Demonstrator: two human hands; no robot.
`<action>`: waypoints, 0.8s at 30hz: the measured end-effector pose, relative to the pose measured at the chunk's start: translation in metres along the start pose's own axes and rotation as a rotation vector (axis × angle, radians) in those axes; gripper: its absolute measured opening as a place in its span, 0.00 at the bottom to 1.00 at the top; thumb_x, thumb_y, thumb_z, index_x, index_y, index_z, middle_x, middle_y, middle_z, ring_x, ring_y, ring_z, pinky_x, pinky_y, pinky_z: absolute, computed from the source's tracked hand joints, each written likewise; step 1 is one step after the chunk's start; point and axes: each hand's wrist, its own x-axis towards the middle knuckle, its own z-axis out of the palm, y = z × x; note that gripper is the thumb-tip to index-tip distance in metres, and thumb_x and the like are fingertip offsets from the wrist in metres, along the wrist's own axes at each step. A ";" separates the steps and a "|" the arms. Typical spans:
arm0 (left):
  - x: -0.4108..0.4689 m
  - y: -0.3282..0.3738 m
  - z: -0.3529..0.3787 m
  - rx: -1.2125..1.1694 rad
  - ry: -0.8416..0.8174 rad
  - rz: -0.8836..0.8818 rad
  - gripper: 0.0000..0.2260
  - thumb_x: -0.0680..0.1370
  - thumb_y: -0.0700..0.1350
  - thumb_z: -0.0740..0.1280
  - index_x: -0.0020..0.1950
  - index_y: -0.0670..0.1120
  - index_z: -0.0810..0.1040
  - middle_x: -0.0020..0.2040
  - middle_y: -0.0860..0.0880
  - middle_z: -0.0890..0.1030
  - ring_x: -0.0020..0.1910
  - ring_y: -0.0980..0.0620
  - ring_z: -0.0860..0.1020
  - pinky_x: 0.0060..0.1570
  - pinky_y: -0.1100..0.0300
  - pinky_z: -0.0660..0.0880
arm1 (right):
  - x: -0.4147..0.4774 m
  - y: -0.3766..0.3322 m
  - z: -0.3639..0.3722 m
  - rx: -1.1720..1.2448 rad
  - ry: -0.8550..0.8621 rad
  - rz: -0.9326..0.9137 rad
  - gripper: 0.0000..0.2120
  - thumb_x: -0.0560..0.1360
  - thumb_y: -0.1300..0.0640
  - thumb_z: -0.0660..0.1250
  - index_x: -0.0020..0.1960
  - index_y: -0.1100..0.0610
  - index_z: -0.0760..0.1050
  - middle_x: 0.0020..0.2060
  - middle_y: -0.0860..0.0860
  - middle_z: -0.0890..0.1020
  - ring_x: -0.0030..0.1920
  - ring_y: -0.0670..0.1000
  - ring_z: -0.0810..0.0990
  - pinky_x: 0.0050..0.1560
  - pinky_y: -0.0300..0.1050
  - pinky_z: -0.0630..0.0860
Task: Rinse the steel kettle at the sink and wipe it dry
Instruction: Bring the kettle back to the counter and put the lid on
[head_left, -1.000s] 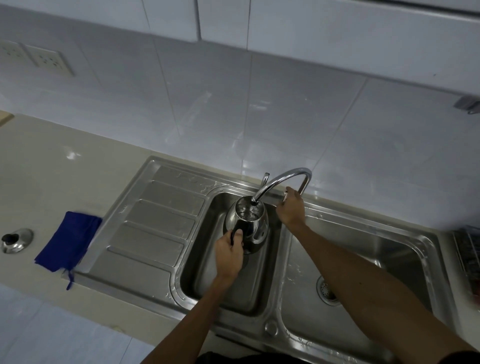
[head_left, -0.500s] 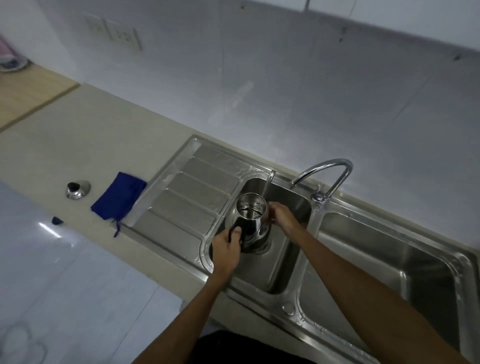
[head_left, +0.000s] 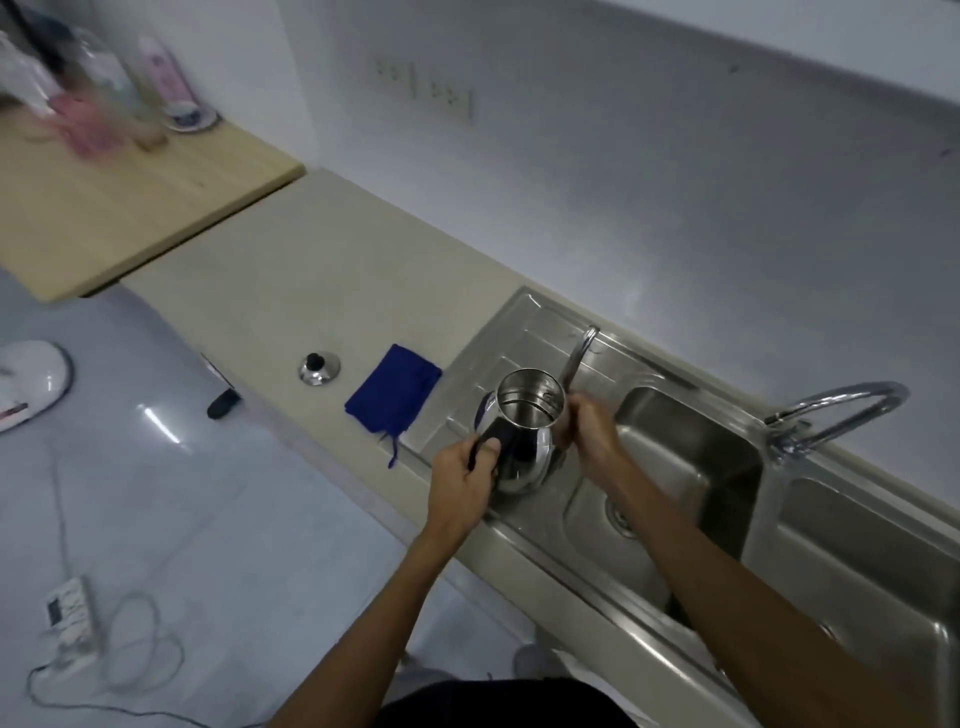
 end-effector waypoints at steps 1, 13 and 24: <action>0.008 0.000 -0.020 -0.008 -0.005 0.008 0.16 0.77 0.53 0.62 0.33 0.47 0.75 0.27 0.52 0.74 0.25 0.59 0.72 0.28 0.65 0.69 | -0.001 -0.002 0.021 0.014 0.024 -0.002 0.12 0.73 0.64 0.58 0.33 0.58 0.75 0.23 0.52 0.75 0.24 0.49 0.72 0.23 0.37 0.66; 0.129 -0.026 -0.204 0.005 0.044 -0.020 0.21 0.76 0.56 0.63 0.31 0.41 0.70 0.27 0.44 0.71 0.26 0.49 0.68 0.28 0.53 0.66 | 0.032 -0.042 0.250 0.108 -0.008 0.072 0.11 0.72 0.62 0.58 0.31 0.55 0.70 0.22 0.51 0.69 0.23 0.50 0.66 0.21 0.36 0.60; 0.269 -0.063 -0.321 0.135 -0.049 -0.103 0.22 0.74 0.57 0.61 0.35 0.37 0.73 0.29 0.45 0.75 0.27 0.51 0.70 0.30 0.53 0.67 | 0.120 -0.055 0.402 0.179 0.031 0.087 0.07 0.72 0.61 0.60 0.40 0.58 0.76 0.31 0.51 0.77 0.32 0.48 0.75 0.30 0.42 0.71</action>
